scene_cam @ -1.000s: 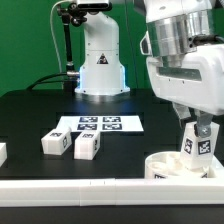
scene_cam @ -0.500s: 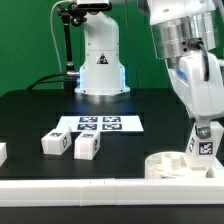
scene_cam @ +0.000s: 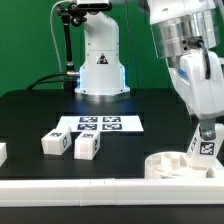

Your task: Assemble stool

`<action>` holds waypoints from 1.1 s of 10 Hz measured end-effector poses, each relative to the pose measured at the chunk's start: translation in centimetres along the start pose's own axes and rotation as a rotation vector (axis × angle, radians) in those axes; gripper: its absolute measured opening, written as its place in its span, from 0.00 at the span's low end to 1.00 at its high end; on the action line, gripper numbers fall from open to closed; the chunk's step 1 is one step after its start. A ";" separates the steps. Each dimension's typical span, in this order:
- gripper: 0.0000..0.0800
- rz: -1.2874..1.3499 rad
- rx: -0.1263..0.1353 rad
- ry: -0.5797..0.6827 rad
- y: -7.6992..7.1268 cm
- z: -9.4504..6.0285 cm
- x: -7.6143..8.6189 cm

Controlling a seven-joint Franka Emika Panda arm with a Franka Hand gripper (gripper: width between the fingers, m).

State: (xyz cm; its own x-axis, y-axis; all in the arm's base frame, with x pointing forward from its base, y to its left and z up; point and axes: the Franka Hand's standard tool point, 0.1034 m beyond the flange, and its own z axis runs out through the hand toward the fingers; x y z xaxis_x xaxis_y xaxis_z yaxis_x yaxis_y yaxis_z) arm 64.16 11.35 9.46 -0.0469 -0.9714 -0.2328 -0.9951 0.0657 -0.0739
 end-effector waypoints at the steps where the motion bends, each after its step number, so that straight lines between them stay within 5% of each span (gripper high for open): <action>1: 0.80 -0.043 0.009 -0.001 -0.3 -0.6 -0.3; 6: 0.81 -0.291 0.013 0.003 -0.4 -1.0 -0.7; 9: 0.81 -0.720 -0.032 0.050 -0.1 -1.0 -1.0; 11: 0.81 -0.883 -0.038 0.054 -0.3 -1.4 -1.6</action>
Offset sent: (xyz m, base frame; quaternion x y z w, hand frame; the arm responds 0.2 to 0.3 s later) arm 0.0000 0.0000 0.0000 0.0000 0.0000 0.0000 1.0000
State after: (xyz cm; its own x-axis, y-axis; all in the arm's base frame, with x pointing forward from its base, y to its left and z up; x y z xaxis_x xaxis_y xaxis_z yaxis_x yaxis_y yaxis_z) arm 64.41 12.53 11.16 0.7365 -0.6738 -0.0595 -0.6724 -0.7199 -0.1721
